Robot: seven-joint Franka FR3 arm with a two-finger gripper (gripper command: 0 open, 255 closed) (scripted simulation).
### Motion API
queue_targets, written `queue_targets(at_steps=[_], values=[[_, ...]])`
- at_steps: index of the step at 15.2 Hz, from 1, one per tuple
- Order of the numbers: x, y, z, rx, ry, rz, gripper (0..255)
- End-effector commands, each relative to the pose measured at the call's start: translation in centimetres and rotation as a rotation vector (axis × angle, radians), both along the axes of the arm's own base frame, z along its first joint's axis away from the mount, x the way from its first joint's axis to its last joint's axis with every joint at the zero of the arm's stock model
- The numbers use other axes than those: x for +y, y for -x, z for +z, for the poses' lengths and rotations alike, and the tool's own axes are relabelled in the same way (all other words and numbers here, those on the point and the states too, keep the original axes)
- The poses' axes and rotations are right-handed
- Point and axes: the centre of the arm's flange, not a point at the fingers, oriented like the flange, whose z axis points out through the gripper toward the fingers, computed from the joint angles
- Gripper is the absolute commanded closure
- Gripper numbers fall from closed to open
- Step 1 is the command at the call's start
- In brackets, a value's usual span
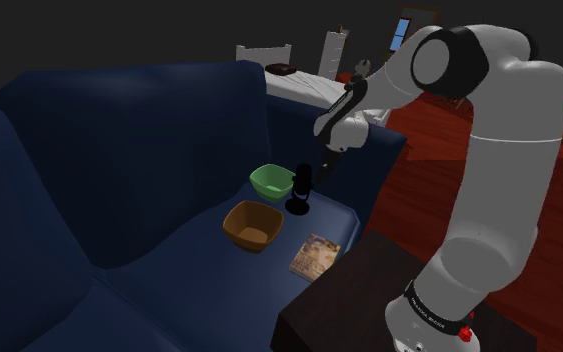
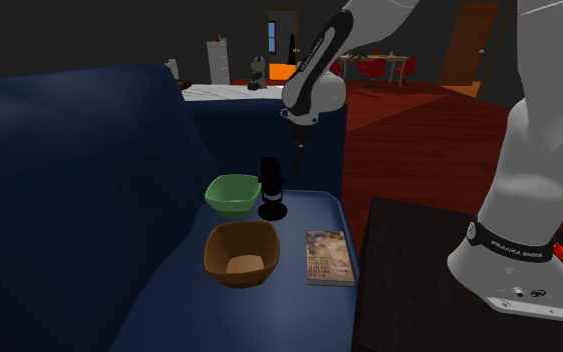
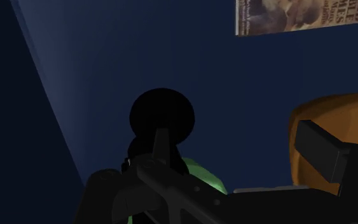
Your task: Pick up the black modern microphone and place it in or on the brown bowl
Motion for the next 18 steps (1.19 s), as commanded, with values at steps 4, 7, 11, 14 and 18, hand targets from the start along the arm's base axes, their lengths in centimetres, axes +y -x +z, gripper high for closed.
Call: queue_targets(at_steps=[4, 7, 11, 14, 18], values=[[-3.3, -3.7, -4.2, -0.025, 0.005, 0.035, 0], [-5.1, -6.0, -6.7, -0.039, 0.009, 0.055, 0], [-5.1, -6.3, -8.4, -0.039, 0.009, 0.056, 0], [-5.1, -6.4, -9.9, -0.039, 0.009, 0.056, 0], [-5.1, -6.5, -10.8, -0.039, 0.009, 0.056, 0]])
